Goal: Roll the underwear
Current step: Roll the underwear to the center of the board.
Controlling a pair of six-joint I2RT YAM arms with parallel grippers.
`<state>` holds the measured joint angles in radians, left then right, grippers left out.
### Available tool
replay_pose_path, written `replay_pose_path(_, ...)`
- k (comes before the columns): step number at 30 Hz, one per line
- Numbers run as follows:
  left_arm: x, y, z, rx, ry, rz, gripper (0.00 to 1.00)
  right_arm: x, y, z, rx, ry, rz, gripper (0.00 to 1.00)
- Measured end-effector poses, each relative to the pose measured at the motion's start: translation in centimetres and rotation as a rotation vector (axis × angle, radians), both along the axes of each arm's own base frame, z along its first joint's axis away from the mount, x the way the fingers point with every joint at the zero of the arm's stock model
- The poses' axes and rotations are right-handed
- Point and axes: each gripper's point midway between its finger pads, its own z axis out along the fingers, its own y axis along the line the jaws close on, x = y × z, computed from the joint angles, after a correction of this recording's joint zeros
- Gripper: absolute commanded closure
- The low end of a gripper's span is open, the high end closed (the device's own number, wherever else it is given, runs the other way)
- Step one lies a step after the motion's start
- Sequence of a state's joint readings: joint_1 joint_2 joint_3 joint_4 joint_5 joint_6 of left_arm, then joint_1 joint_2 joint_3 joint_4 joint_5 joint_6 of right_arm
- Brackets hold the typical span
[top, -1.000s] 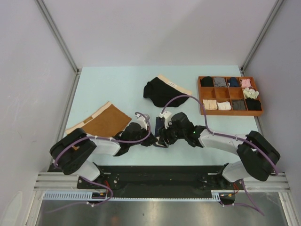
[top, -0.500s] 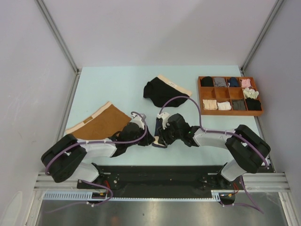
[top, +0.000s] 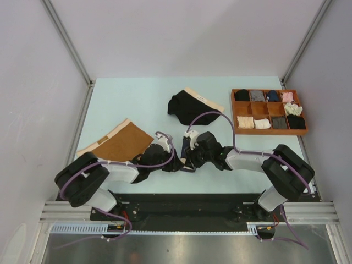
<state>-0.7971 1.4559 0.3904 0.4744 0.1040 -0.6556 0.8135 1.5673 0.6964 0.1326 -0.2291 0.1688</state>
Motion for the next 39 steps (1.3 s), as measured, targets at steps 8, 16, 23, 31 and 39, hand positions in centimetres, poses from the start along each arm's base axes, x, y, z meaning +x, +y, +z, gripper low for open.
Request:
replay_pose_path(8,0.5,-1.1,-0.3,-0.059,-0.016,-0.027,0.82,0.3,-0.2,-0.1,0.005,0.006,-0.006,0.64)
replay_pose_path(16,0.6,-1.7,0.0,-0.090,-0.030,-0.043,1.00,0.9,-0.8,-0.3,-0.012,-0.004,-0.022,0.32)
replay_pose_path(23,1.0,-2.3,0.1,-0.072,0.021,-0.062,1.00,0.5,-2.3,2.5,-0.073,-0.113,-0.008,0.19)
replay_pose_path(31,0.6,-2.1,0.0,-0.063,0.109,-0.099,1.00,-3.4,-0.2,4.6,-0.119,-0.309,0.160,0.18)
replay_pose_path(39,-2.1,-0.8,-0.1,-0.056,0.178,-0.143,1.00,-7.0,0.6,1.5,-0.263,-0.368,0.295,0.18)
